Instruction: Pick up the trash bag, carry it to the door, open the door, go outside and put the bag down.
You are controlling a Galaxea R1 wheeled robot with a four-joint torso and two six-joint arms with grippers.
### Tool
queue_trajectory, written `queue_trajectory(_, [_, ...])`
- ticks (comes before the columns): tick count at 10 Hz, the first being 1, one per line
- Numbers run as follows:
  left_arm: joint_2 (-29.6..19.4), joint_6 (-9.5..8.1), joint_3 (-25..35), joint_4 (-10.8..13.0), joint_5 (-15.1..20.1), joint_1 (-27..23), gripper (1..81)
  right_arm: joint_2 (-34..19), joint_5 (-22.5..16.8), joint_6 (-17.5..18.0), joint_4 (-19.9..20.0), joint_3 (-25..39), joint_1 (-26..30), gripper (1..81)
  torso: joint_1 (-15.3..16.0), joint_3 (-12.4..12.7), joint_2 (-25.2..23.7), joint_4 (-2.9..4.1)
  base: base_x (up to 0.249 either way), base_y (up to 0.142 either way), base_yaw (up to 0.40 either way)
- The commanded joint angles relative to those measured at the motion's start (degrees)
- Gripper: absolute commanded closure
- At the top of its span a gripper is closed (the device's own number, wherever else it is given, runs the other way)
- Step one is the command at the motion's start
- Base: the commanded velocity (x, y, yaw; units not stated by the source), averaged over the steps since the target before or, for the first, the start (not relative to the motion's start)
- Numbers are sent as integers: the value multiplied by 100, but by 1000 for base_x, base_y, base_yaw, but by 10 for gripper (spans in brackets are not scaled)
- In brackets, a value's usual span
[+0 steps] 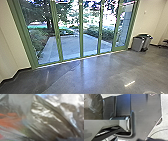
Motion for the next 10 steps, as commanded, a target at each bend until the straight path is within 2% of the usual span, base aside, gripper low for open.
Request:
queue_trajectory(1, [-14, 23, 5, 23, 368, -295, 811, 22, -390, -6, -25, 27, 270, 10, 0, 0, 0, 0, 0, 0, -293])
queue_trajectory(10, [-24, 14, 5, 23, 368, -295, 811, 22, -381, -6, -16, 10, 262, 10, 0, 0, 0, 0, 0, 0, -289])
